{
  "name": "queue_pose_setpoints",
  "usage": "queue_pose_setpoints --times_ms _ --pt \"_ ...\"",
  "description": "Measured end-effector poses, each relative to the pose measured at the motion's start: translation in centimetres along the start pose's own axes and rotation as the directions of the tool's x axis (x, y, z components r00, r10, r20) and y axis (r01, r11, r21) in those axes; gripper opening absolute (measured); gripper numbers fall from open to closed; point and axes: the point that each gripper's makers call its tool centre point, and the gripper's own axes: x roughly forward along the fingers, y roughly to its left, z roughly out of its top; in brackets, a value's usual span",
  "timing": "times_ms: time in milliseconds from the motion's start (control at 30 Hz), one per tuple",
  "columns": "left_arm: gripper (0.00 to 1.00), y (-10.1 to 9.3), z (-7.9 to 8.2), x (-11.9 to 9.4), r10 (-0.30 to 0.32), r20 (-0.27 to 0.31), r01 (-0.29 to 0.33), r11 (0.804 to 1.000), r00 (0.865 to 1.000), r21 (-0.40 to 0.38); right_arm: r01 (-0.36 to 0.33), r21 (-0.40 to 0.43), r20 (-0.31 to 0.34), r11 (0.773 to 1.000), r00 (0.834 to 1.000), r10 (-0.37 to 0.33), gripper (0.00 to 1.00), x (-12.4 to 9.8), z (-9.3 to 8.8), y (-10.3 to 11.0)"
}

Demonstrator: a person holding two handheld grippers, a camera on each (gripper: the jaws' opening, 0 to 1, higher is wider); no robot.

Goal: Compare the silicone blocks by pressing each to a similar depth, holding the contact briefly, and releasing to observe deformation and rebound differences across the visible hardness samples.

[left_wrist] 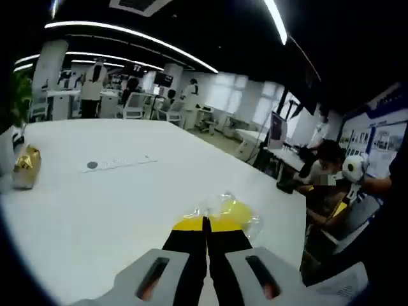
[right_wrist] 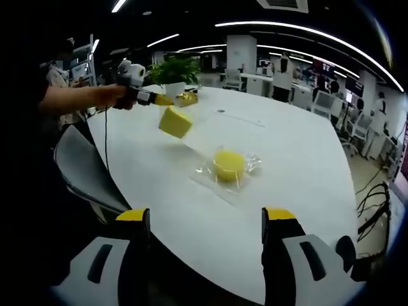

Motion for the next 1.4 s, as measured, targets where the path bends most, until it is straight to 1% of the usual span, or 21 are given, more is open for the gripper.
queue_pose_setpoints --times_ms 33,100,133,167,233,300,333,400,500,567,633,667,733,867,933,1033,1100,1167,1200,1333,1400 --pt "0.0 -0.8 0.6 -0.1 -0.029 0.011 0.029 1.0 1.0 -0.009 -0.004 -0.006 0.007 1.0 1.0 0.004 0.65 -0.1 0.1 0.1" --pt "0.0 -1.3 1.4 -0.4 -0.038 0.028 0.038 0.999 0.999 0.007 -0.009 -0.008 0.016 1.0 1.0 0.009 0.66 -0.1 0.4 0.2" --pt "0.0 -1.9 1.8 -0.6 -0.063 0.026 0.062 0.997 0.998 0.035 -0.01 -0.009 0.016 1.0 1.0 0.01 0.66 0.0 0.4 0.2" --pt "0.0 -1.9 2.1 -0.7 -0.052 0.03 0.051 0.998 0.998 0.031 -0.011 -0.01 0.017 1.0 1.0 0.012 0.66 0.0 0.5 0.2" --pt "0.0 -2.7 2.9 -0.9 -0.08 0.044 0.078 0.996 0.996 0.033 -0.014 -0.02 0.012 1.0 1.0 0.014 0.66 0.1 0.6 0.3" --pt "0.0 -4.0 4.0 -1.0 -0.125 0.065 0.121 0.991 0.99 0.055 -0.035 -0.035 0.011 0.999 0.999 0.036 0.67 0.1 0.8 0.8" --pt "0.0 -4.7 4.4 -1.1 -0.149 0.067 0.142 0.985 0.987 0.094 -0.04 -0.041 0.012 0.998 0.999 0.04 0.66 0.2 0.9 0.9" --pt "0.0 -5.5 4.9 -1.2 -0.157 0.057 0.15 0.982 0.986 0.116 -0.049 -0.055 0.013 0.997 0.999 0.049 0.67 0.3 1.4 1.0" --pt "0.0 -6.3 6.4 -1.4 -0.176 0.081 0.164 0.976 0.981 0.141 -0.057 -0.057 0.039 0.997 0.997 0.059 0.68 0.5 2.4 0.8" --pt "0.0 -7.3 7.3 -1.6 -0.215 0.099 0.197 0.966 0.971 0.17 -0.068 -0.047 0.056 0.997 0.996 0.07 0.69 0.8 3.2 0.7" --pt "0.0 -8.5 7.7 -1.7 -0.261 0.093 0.242 0.954 0.961 0.175 -0.085 -0.059 0.065 0.995 0.994 0.089 0.69 1.1 4.0 0.9" --pt "0.0 -8.7 7.9 -1.6 -0.26 0.092 0.24 0.952 0.961 0.188 -0.091 -0.064 0.071 0.994 0.993 0.095 0.7 1.2 4.4 1.0" --pt "0.0 -9.9 8.1 -1.6 -0.298 0.069 0.276 0.935 0.952 0.223 -0.108 -0.082 0.076 0.991 0.99 0.115 0.73 1.5 5.2 1.1" --pt "0.0 -11.6 8.3 -1.5 -0.332 0.034 0.313 0.914 0.943 0.258 -0.13 -0.163 0.077 0.978 0.987 0.144 0.76 2.4 6.7 1.3" --pt "0.0 -12.4 8.6 -1.5 -0.352 0.03 0.331 0.903 0.935 0.274 -0.154 -0.163 0.108 0.975 0.979 0.173 0.77 2.6 7.9 1.7" --pt "0.0 -13.2 9.1 -1.4 -0.37 0.029 0.347 0.892 0.928 0.29 -0.195 -0.155 0.206 0.968 0.952 0.225 0.78 3.1 10.6 2.3" --pt "0.0 -13.7 9.2 -1.4 -0.38 0.026 0.357 0.889 0.925 0.286 -0.195 -0.148 0.234 0.97 0.946 0.226 0.79 3.4 11.5 2.1" --pt "0.0 -14.6 9.2 -1.4 -0.422 0.018 0.406 0.883 0.906 0.236 -0.227 -0.148 0.266 0.963 0.928 0.26 0.77 3.6 12.6 2.6" --pt "0.0 -14.9 9.4 -1.4 -0.434 0.023 0.415 0.873 0.9 0.256 -0.233 -0.151 0.285 0.961 0.921 0.268 0.77 3.8 13.2 2.6" --pt "0.0 -15.8 9.5 -1.3 -0.454 0.002 0.436 0.857 0.891 0.276 -0.259 -0.17 0.295 0.951 0.907 0.3 0.75 4.3 14.2 3.0" --pt "0.0 -16.2 9.5 -1.1 -0.461 -0.007 0.443 0.849 0.887 0.286 -0.282 -0.197 0.3 0.939 0.894 0.332 0.72 4.6 14.7 3.5"
